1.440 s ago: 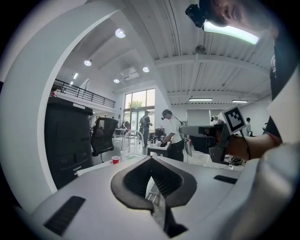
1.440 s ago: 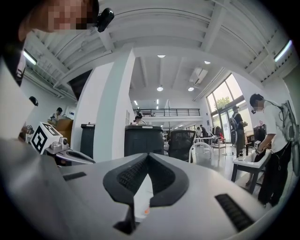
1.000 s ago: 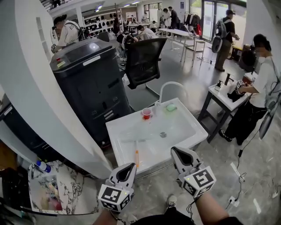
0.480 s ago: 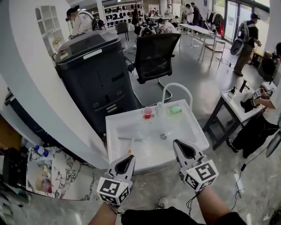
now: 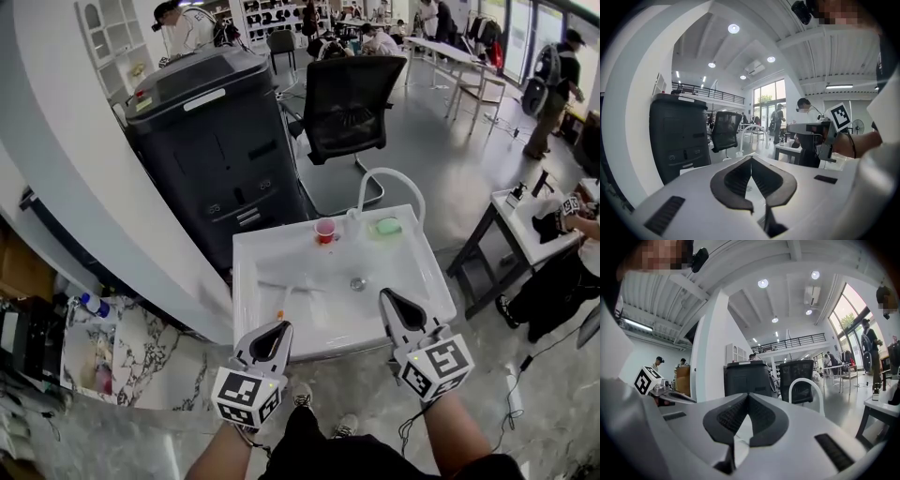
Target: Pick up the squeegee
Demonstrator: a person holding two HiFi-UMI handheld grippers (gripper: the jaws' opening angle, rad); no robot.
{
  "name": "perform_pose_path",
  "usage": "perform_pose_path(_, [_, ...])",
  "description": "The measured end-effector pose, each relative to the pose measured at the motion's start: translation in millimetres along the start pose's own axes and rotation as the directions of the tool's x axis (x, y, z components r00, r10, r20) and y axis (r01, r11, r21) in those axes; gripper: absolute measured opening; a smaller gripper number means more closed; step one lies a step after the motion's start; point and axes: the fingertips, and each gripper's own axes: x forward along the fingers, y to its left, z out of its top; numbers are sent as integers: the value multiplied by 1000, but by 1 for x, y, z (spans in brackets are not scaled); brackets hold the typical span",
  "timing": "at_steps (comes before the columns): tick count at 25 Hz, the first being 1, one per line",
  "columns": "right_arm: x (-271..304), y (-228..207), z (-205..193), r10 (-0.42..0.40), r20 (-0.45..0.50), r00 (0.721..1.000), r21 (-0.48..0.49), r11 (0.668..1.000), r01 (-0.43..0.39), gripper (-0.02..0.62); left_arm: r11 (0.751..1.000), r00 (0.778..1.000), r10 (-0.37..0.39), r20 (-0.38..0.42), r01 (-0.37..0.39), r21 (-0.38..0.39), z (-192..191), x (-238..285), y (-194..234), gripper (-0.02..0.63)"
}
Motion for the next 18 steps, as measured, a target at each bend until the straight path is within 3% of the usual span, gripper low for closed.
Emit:
perform_pose_path(6, [30, -6, -7, -4, -12, 1000, 1, 1000, 4, 17, 1000, 999, -8, -37, 7, -16, -16, 25, 24, 18])
perform_pose_path(16, [97, -17, -37, -33, -66, 997, 45, 998, 36, 17, 997, 985, -48, -166, 38, -63, -64, 78, 82, 20])
perform_pose_path(18, [108, -21, -45, -39, -82, 996, 53, 998, 43, 17, 996, 980, -55, -193, 42, -73, -75, 91, 91, 54])
